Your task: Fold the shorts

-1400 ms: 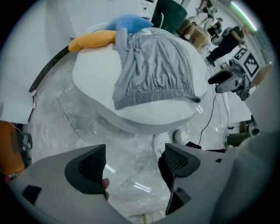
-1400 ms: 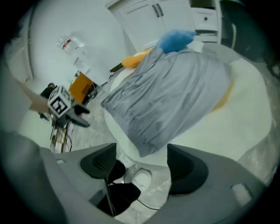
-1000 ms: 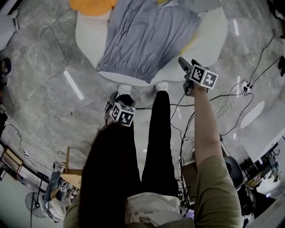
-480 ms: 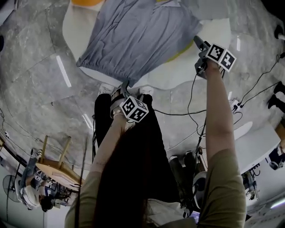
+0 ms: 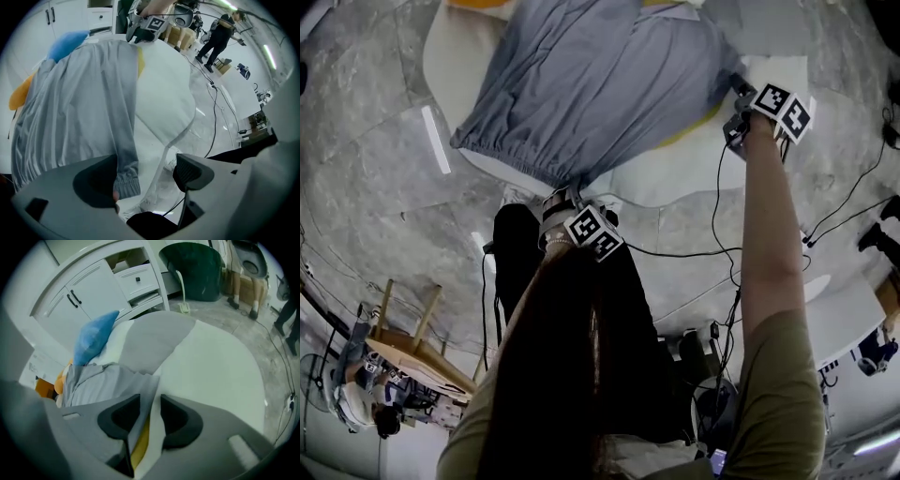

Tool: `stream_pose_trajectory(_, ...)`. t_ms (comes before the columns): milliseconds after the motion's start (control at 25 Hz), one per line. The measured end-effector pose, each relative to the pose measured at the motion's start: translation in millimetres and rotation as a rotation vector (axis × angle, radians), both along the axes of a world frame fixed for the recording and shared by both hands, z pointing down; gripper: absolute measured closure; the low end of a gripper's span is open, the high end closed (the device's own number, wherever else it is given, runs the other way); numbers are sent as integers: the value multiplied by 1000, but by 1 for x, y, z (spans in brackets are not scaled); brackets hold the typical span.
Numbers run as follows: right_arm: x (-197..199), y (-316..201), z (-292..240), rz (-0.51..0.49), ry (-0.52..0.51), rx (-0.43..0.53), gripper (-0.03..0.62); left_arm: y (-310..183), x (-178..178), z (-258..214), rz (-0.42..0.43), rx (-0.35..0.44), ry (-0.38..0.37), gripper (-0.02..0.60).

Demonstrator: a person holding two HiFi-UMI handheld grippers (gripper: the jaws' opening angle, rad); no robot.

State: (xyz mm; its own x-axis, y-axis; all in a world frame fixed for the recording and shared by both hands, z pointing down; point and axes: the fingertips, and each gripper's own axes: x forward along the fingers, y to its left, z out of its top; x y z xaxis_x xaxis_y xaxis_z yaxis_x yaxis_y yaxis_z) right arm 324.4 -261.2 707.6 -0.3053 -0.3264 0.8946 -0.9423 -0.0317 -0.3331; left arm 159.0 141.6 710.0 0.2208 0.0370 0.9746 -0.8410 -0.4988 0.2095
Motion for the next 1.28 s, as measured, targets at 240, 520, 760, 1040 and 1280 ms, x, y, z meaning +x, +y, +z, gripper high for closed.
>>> stream_pose_trajectory(240, -3, 3, -7, -130, 141, 58, 461, 7, -1, 13, 56, 10, -39, 178)
stream_pose_trajectory(520, -20, 1, -10, -207, 140, 81, 452, 8, -3, 12, 51, 4, -7, 178)
stream_pose_trajectory(760, -10, -3, 15, -170, 90, -83, 449, 14, -6, 21, 41, 3, 3, 178)
stream_pose_trajectory(1040, -9, -8, 21, -186, 49, -135, 543, 4, -19, 24, 27, 84, -44, 310)
stream_pose_trajectory(1280, -12, -6, 8, -229, -8, -146, 589, -4, -38, 20, 43, 87, -75, 552)
